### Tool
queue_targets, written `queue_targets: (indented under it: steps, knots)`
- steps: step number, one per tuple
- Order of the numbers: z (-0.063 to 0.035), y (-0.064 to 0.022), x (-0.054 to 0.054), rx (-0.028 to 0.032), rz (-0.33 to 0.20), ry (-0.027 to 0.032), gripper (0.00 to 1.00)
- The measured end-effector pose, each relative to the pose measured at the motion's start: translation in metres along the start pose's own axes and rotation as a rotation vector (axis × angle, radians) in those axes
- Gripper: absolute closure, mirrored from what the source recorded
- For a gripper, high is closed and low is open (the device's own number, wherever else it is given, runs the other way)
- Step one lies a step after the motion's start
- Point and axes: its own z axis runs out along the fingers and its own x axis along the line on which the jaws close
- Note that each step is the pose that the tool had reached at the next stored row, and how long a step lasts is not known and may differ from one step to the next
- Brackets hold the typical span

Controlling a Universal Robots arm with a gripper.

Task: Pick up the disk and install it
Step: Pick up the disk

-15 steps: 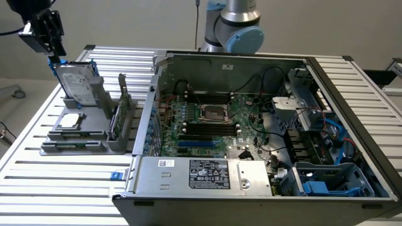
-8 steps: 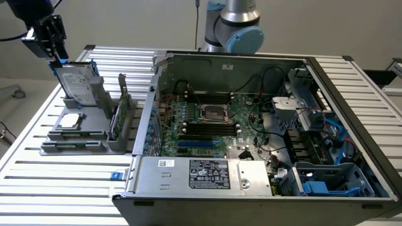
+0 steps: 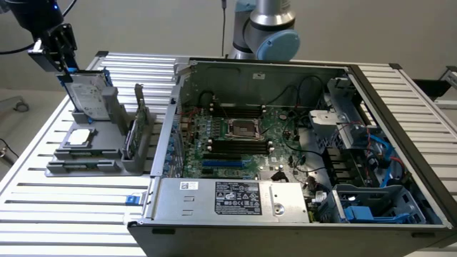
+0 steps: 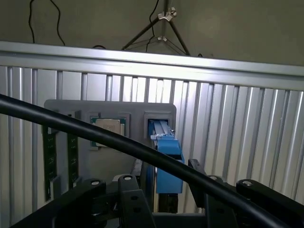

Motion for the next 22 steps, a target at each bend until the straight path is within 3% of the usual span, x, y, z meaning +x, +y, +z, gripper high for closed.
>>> queue_targets:
  steps: [12,22]
  knots:
    - [0.0212,0.0033,-0.001,0.0023,0.000,-0.0021,0.50]
    - [0.0234,0.0033,-0.001,0.0033,0.000,-0.0149,0.50]
